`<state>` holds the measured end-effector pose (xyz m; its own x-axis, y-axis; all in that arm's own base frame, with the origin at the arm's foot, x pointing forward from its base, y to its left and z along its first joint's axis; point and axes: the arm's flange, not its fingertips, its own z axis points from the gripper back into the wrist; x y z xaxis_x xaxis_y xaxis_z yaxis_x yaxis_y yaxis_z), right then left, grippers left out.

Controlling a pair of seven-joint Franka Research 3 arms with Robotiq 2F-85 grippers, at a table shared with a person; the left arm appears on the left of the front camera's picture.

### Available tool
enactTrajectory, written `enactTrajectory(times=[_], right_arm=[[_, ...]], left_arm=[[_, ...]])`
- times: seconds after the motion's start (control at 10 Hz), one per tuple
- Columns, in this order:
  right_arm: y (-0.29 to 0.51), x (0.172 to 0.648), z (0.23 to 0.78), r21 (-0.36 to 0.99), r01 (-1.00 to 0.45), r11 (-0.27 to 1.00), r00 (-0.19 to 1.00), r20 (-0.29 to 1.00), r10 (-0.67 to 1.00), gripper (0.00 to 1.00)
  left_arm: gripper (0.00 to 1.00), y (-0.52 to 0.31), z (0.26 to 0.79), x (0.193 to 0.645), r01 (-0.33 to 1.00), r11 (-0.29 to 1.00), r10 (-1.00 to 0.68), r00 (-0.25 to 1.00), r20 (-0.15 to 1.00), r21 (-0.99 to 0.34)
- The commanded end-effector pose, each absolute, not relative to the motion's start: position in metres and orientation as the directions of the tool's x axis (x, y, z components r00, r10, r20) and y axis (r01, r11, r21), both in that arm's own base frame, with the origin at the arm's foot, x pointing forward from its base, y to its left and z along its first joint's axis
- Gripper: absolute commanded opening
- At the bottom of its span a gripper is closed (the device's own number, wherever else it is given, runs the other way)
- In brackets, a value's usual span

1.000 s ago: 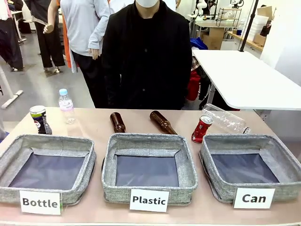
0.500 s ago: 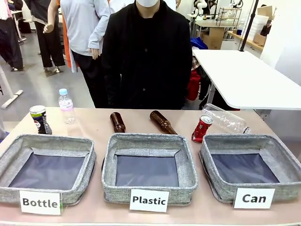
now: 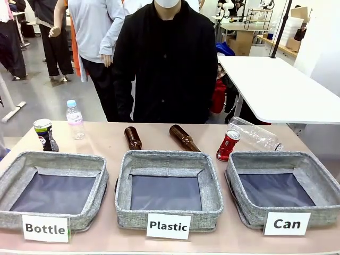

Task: Sort the can waste into the basket.
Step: Pick up the can waste from the table and place it in the right Fabric basket.

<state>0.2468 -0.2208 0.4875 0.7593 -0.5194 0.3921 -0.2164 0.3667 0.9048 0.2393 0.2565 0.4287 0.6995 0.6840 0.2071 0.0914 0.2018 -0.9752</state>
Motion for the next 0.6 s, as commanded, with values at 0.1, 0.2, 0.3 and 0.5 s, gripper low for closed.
enactTrajectory(times=[0.1,0.2,0.3,0.5], right_arm=[[-0.222,0.249,0.487,0.894,-0.246,0.374,0.743,0.422,-0.519,1.0],[-0.222,0.249,0.487,0.894,-0.246,0.374,0.743,0.422,-0.519,1.0],[-0.222,0.249,0.487,0.894,-0.246,0.374,0.743,0.422,-0.519,1.0],[-0.222,0.249,0.487,0.894,-0.246,0.374,0.743,0.422,-0.519,1.0]], left_arm=[[1.0,0.256,0.429,0.239,0.091,0.202,0.684,0.699,0.207,-0.975],[1.0,0.249,0.436,0.226,0.118,0.387,0.689,0.622,0.372,-0.914],[1.0,0.246,0.446,0.24,0.232,0.482,0.608,0.605,0.514,-0.845],[1.0,0.235,0.453,0.302,0.383,0.653,0.381,0.579,0.72,-0.654]])
